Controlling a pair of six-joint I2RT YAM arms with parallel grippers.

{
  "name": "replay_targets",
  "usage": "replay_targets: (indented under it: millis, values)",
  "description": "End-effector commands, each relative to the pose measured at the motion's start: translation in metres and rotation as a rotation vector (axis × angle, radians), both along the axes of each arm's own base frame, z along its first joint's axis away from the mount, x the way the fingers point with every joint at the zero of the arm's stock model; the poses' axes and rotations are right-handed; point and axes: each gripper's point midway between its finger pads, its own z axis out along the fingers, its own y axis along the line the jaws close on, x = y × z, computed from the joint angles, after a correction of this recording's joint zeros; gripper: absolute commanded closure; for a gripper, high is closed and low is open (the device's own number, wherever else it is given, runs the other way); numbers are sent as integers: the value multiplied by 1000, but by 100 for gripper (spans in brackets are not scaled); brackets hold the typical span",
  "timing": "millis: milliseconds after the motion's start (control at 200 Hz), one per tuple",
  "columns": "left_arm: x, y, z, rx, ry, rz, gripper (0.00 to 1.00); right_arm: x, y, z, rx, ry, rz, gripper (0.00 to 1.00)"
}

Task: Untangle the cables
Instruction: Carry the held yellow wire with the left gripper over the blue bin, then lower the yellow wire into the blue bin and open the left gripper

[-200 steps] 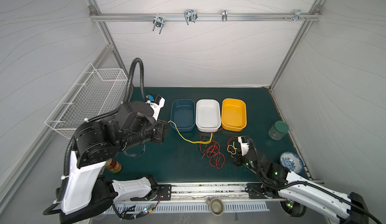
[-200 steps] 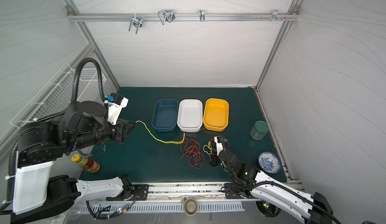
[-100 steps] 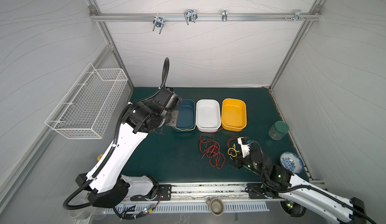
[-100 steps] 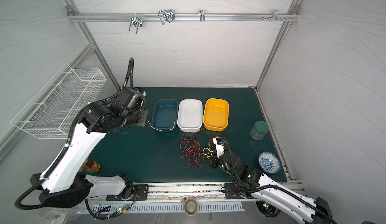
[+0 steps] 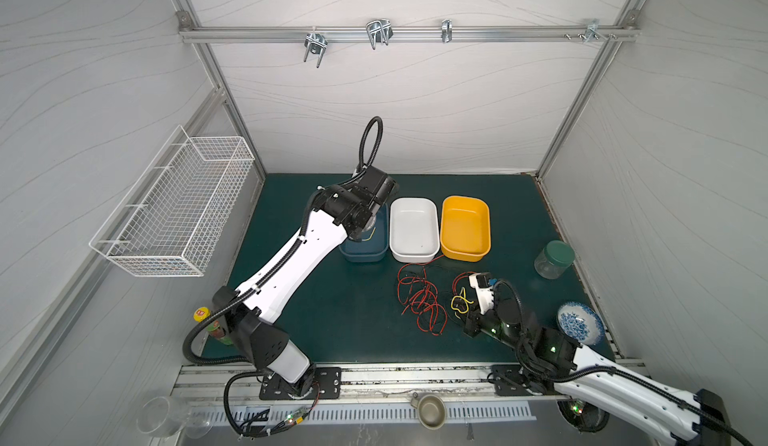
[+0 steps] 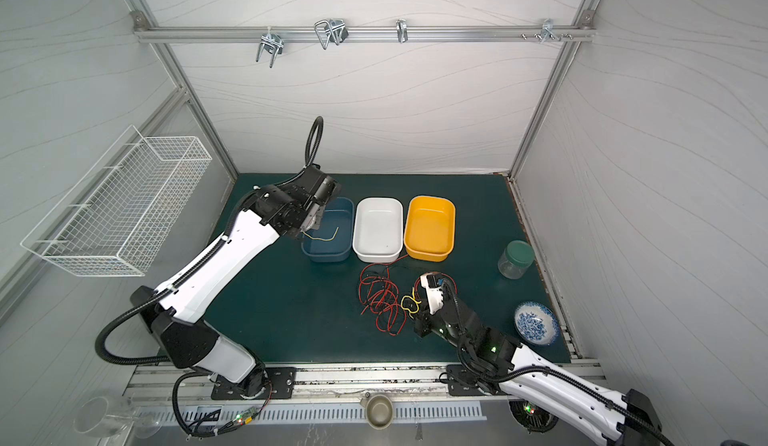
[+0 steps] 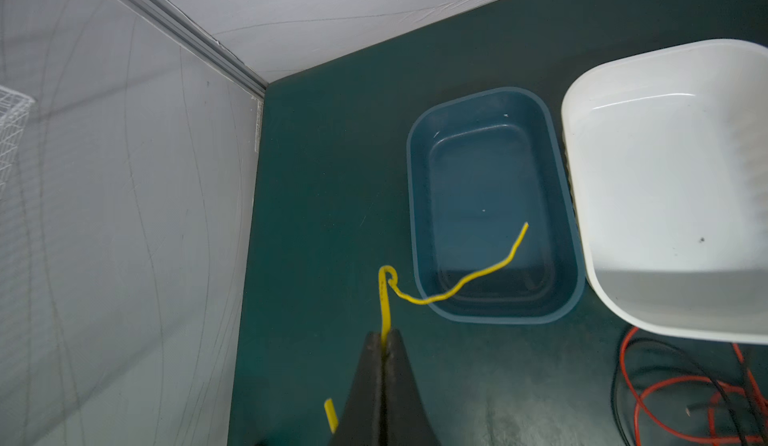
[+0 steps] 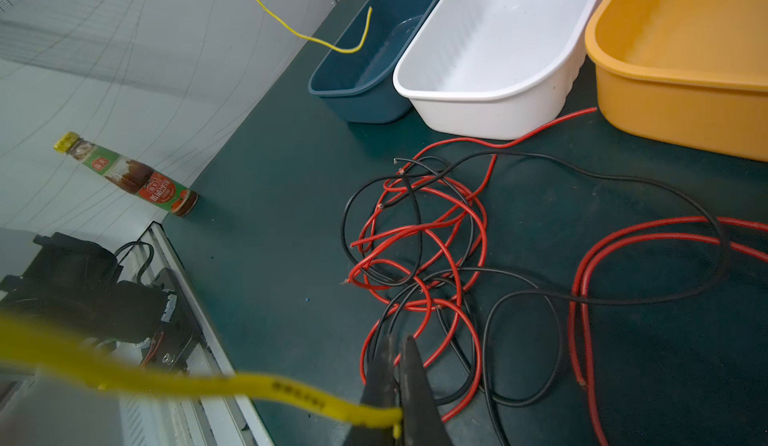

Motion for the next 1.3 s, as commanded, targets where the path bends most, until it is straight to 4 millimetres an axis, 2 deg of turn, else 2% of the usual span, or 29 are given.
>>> replay_targets:
  millis: [0,195,510,1070,1296]
  values:
    - [25,-4,3,-26,-55,27,100,-1,3,4,21,-15,14,100]
    - [49,-13,-37,7,15,37,100,-2,5,5,24,-19,22,100]
    - [71,-26,-95,43,105,52,100,-4,10,2,8,-20,40,100]
    - [74,-37,-168,69,260,33,100,-5,16,-1,-15,-22,54,100]
    - [74,-40,-179,72,302,21,100,-5,16,-1,-18,-21,54,100]
